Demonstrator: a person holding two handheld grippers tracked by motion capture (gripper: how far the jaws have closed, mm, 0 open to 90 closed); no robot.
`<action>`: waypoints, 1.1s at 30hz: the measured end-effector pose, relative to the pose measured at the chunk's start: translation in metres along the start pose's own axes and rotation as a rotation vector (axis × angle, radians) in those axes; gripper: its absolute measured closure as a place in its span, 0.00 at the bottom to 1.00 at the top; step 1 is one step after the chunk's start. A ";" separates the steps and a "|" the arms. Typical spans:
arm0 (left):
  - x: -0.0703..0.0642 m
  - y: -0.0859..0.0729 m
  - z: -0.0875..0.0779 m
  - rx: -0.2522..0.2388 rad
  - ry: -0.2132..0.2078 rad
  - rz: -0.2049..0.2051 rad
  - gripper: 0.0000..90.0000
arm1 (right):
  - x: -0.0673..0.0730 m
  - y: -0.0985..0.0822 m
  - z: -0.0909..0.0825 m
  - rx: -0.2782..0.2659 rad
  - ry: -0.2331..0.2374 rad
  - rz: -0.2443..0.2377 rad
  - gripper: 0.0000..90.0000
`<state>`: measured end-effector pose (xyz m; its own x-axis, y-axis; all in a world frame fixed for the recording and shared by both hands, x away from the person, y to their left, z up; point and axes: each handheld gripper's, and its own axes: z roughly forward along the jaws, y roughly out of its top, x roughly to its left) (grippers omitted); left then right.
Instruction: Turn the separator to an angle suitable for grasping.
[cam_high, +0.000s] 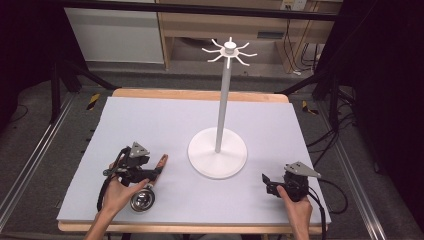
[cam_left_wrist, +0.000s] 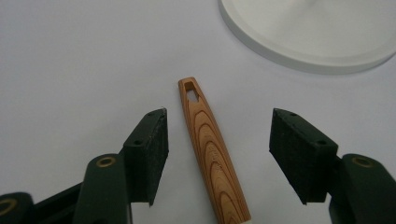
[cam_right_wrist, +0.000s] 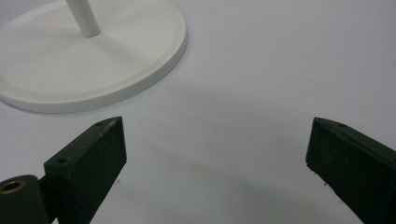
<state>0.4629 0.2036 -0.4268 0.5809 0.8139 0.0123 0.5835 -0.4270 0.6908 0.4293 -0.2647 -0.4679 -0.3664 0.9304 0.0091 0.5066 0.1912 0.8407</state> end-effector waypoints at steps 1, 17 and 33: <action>0.000 0.000 0.000 0.000 0.000 0.000 0.42 | 0.000 0.000 0.000 0.000 0.000 0.000 0.06; 0.000 -0.010 0.026 0.148 0.008 0.005 0.56 | -0.001 0.000 0.002 0.015 0.002 -0.015 0.06; 0.000 -0.012 0.034 0.193 -0.016 -0.032 0.65 | -0.001 0.000 0.002 0.019 0.004 -0.008 0.06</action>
<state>0.4751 0.1956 -0.4593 0.5683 0.8226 -0.0198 0.6990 -0.4700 0.5389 0.4309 -0.2652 -0.4693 -0.3735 0.9276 0.0042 0.5183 0.2049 0.8303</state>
